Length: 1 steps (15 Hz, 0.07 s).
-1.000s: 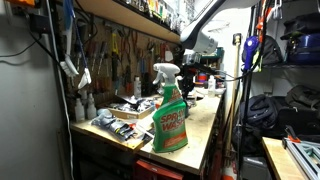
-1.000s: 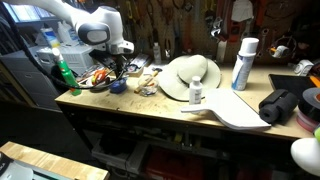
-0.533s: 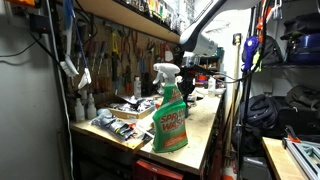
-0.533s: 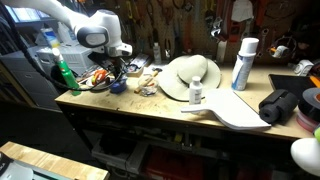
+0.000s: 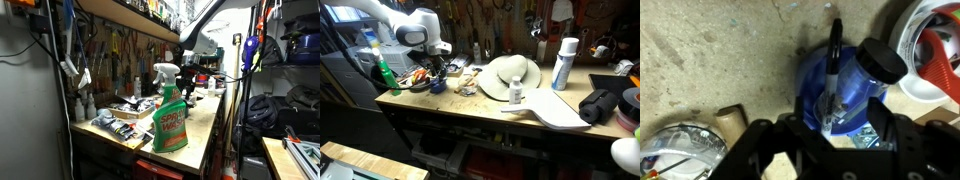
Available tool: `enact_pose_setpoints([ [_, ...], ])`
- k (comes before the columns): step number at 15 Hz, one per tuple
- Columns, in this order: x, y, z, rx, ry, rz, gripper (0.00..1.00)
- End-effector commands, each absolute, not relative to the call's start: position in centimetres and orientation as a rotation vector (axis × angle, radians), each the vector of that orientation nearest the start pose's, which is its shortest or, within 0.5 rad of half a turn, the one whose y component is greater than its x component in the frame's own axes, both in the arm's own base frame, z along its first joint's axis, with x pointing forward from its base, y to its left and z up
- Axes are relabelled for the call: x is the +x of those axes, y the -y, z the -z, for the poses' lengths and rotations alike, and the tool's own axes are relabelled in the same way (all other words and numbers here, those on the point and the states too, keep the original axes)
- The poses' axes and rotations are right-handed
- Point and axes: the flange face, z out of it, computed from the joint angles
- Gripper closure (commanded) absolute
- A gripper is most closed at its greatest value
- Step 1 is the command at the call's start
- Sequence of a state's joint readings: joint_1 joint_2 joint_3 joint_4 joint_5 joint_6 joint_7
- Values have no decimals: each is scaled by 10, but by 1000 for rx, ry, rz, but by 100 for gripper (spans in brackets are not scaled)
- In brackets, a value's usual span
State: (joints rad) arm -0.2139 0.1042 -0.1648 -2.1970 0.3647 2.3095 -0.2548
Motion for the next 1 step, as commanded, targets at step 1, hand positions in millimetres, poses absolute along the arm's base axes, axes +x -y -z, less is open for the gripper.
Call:
enact_pose_setpoints([
  [1,480,198,-403,-2723,-411,117,0],
])
